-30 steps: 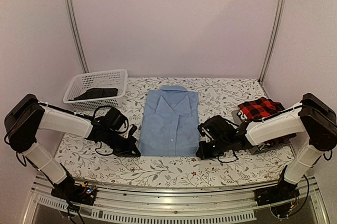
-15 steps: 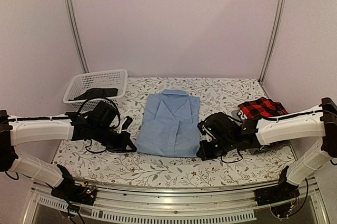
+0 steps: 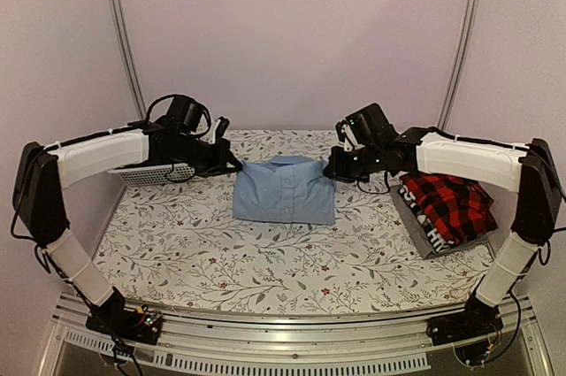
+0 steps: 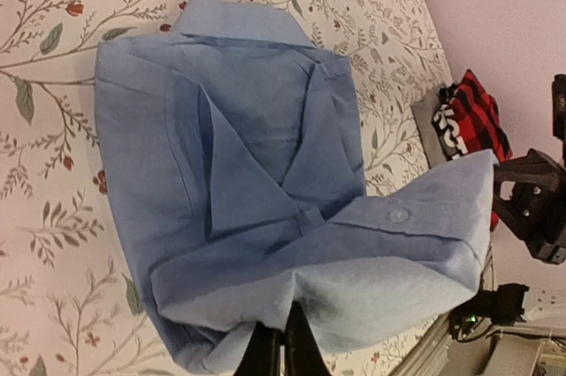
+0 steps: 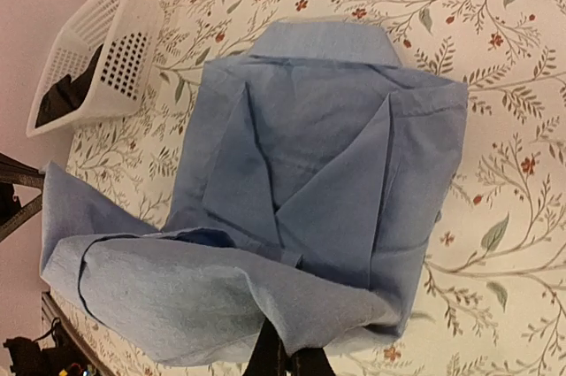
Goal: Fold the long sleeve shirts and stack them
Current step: Fold the 2/3-rectangle-folded shirt at the center of the board.
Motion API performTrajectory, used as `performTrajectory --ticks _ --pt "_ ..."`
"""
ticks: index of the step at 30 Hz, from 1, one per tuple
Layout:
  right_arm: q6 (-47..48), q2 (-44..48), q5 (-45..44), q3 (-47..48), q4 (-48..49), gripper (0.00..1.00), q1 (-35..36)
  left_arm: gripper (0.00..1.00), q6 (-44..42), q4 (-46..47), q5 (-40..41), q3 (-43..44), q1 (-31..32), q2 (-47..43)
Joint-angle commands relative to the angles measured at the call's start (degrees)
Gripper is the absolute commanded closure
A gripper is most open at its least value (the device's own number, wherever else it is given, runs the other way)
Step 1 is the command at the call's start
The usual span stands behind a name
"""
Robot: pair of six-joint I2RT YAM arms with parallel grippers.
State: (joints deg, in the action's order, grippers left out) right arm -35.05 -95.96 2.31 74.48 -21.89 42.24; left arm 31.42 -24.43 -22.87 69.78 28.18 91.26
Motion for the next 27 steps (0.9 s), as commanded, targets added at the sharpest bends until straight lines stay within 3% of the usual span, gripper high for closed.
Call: performTrajectory --ticks 1,5,9,16,21,27 --pt "4.17 -16.38 5.05 8.07 6.48 1.00 -8.21 1.00 -3.61 6.45 -4.23 10.61 -4.88 21.84" --pt "4.04 -29.38 8.20 15.18 9.03 1.00 -10.63 1.00 -2.85 6.79 -4.69 20.70 -5.61 35.71" --pt "3.49 -34.36 9.77 14.98 8.95 1.00 -10.37 1.00 -0.95 9.61 -5.54 18.68 -5.17 36.94" --pt "0.04 -20.94 7.60 -4.21 12.94 1.00 -6.20 1.00 3.67 17.73 -4.16 -2.74 -1.22 21.82" --pt "-3.35 -8.54 4.17 -14.05 11.61 1.00 -1.85 1.00 5.93 17.41 -1.07 -14.86 2.36 6.91" --pt "-5.37 2.09 -0.01 -16.44 8.51 1.00 -0.66 1.00 6.85 14.61 2.88 -18.45 2.84 -2.91"
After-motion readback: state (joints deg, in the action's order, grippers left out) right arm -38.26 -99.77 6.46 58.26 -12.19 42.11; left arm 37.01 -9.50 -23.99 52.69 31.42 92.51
